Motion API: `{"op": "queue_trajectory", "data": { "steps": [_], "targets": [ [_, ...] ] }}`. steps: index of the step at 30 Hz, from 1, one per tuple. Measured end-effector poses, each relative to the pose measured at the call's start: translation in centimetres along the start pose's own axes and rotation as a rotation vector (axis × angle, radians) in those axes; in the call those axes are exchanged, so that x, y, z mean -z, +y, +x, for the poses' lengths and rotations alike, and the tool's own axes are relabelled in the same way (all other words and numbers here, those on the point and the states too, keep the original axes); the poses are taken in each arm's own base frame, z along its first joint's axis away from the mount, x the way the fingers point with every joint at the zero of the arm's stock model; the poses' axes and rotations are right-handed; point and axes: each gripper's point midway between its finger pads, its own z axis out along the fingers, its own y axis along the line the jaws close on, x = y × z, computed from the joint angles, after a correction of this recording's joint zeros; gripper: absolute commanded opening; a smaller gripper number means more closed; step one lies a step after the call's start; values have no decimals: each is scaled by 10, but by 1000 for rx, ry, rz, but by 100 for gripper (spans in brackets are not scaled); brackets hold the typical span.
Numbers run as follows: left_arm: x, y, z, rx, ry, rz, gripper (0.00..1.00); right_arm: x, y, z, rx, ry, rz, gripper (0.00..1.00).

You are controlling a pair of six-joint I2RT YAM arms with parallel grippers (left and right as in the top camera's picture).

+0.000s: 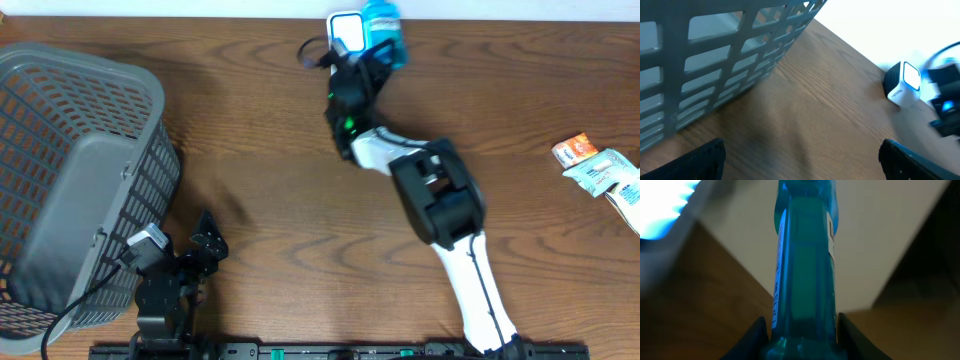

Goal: Scan the item barcode
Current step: 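Carry the Listerine bottle to the table's right edge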

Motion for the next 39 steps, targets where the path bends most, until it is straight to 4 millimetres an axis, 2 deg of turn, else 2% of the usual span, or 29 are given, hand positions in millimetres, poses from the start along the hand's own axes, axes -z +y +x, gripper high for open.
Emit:
{"op": "queue_trajectory", "data": {
  "steps": [3, 6, 8, 9, 13, 15, 19, 22, 26, 30, 32, 33, 34, 36, 38, 39],
  "targets": [
    [0, 0, 0, 0, 0, 0, 98, -30, -42, 29, -87, 114, 62, 1],
    [0, 0, 0, 0, 0, 0, 98, -62, -82, 72, -156, 262, 122, 1],
    [0, 0, 0, 0, 0, 0, 98, -78, -92, 99, -152, 342, 131, 1],
    [0, 0, 0, 0, 0, 1, 98, -89, -96, 118, -132, 400, 130, 1],
    [0, 0, 0, 0, 0, 0, 98, -117, -80, 195, -24, 575, 62, 1],
    [0, 0, 0, 0, 0, 0, 98, -125, -69, 234, -5, 650, 26, 1],
    [0, 0, 0, 0, 0, 0, 98, -136, -60, 301, -45, 770, -17, 1],
    [0, 0, 0, 0, 0, 0, 98, -141, -58, 343, -111, 845, -32, 1],
    [0, 0, 0, 0, 0, 0, 98, -138, -42, 391, -188, 932, -131, 1],
    [0, 0, 0, 0, 0, 0, 98, -134, -26, 428, -310, 1002, -229, 2],
    [0, 0, 0, 0, 0, 0, 98, -134, -24, 442, -369, 1030, -237, 7],
    [0, 0, 0, 0, 0, 0, 98, -135, -25, 447, -397, 1038, -237, 13],
    [0, 0, 0, 0, 0, 0, 98, -136, -27, 452, -424, 1047, -233, 21],
    [0, 0, 0, 0, 0, 0, 98, -137, -28, 459, -455, 1059, -229, 46],
    [0, 0, 0, 0, 0, 0, 98, -135, -26, 463, -485, 1073, -231, 58],
    [0, 0, 0, 0, 0, 0, 98, -134, -26, 463, -494, 1076, -236, 68]
  ]
}}
